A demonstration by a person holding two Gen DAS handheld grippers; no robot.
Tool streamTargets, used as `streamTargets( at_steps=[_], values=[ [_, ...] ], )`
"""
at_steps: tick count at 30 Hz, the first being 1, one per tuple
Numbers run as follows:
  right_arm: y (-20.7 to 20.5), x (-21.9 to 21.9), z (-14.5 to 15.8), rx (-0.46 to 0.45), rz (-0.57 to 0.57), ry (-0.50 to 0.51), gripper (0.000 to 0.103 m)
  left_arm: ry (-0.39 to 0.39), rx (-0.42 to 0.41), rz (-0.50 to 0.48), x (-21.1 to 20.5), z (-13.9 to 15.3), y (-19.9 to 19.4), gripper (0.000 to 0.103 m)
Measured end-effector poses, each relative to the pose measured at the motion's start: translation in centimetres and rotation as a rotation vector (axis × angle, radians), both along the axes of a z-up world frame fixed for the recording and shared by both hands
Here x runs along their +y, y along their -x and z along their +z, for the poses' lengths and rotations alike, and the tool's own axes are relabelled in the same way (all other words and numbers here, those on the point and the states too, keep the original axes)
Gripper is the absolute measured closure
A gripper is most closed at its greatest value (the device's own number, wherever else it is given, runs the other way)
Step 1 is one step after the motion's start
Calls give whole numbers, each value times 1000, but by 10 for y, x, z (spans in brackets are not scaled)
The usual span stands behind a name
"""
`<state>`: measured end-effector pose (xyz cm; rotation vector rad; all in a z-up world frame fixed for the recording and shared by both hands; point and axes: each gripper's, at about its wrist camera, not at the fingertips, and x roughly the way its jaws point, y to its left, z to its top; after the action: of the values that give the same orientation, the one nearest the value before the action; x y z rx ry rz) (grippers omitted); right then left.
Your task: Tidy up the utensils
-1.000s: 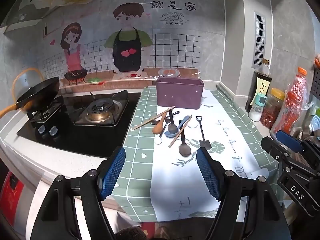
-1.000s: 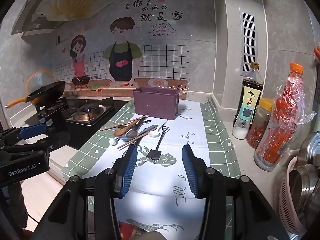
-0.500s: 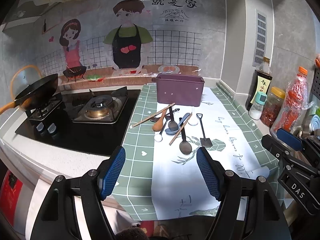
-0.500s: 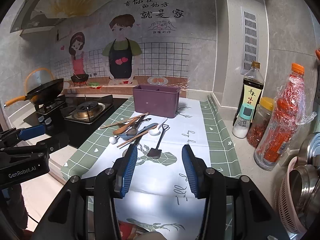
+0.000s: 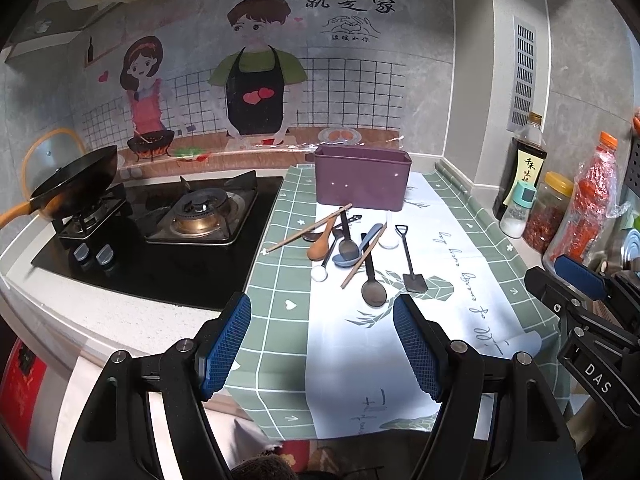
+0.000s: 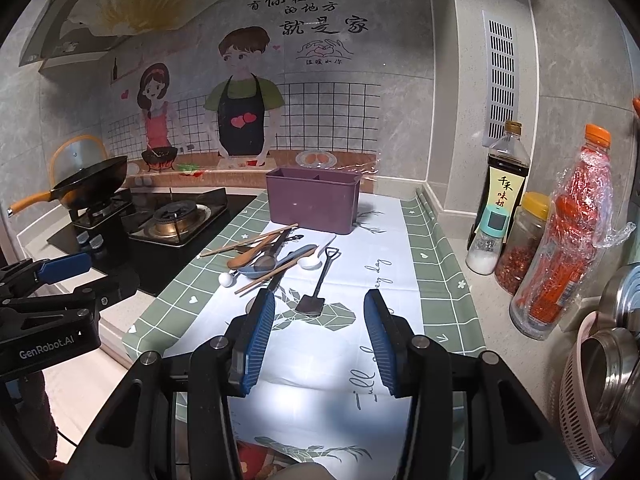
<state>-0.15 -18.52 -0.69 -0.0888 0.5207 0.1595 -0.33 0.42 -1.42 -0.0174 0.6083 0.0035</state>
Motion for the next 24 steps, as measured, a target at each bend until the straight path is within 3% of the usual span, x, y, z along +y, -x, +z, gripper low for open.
streamTargets(
  at_steps=[24],
  values=[
    [-2, -1, 0, -4, 0, -2, 59, 0, 1, 2, 0, 1, 0, 29]
  ],
)
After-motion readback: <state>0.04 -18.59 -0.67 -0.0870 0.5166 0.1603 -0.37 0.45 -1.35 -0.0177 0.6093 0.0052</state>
